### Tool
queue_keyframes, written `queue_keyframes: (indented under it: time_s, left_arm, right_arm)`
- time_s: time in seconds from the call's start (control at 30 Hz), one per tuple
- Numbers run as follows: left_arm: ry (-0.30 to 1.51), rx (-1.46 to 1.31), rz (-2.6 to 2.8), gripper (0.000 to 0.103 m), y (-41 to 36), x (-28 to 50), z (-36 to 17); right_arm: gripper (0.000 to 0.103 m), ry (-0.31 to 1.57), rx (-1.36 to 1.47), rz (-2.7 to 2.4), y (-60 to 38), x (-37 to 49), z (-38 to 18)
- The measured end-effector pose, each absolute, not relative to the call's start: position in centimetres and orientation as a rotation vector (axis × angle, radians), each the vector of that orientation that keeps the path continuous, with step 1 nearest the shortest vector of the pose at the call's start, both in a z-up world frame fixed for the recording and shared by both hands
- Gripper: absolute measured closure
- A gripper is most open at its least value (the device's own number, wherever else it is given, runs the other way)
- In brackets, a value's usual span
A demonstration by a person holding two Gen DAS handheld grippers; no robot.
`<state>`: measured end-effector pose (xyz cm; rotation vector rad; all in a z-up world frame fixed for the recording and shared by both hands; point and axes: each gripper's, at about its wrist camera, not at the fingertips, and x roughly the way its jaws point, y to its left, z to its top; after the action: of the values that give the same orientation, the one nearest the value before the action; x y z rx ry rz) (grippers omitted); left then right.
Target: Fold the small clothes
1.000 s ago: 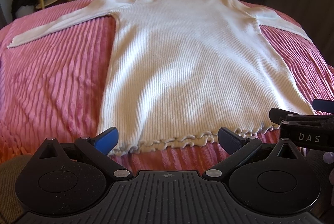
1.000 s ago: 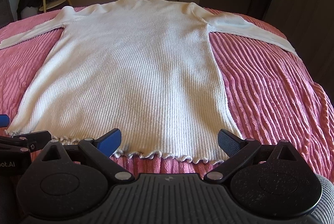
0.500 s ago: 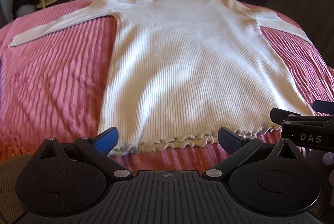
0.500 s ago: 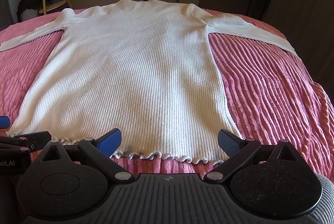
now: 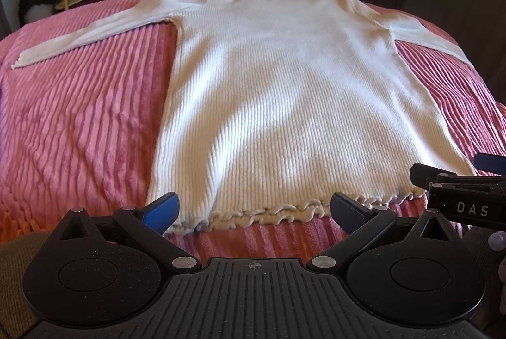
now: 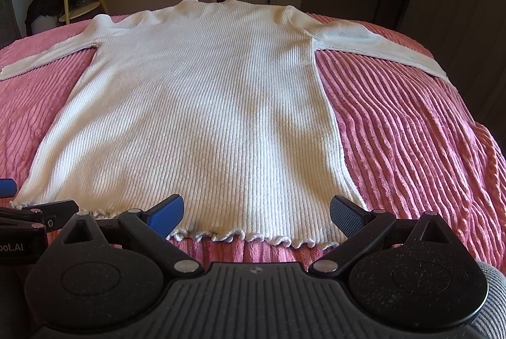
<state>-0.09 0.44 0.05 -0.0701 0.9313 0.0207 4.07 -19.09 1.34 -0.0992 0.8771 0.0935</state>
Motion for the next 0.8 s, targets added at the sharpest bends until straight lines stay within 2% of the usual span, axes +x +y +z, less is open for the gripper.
queue_keyframes:
  time_s: [0.8]
  left_arm:
    - [0.942, -0.095, 0.025, 0.0, 1.02, -0.01, -0.2]
  right_arm:
    - [0.004, 0.889, -0.062, 0.108, -19.37, 4.2, 1.22]
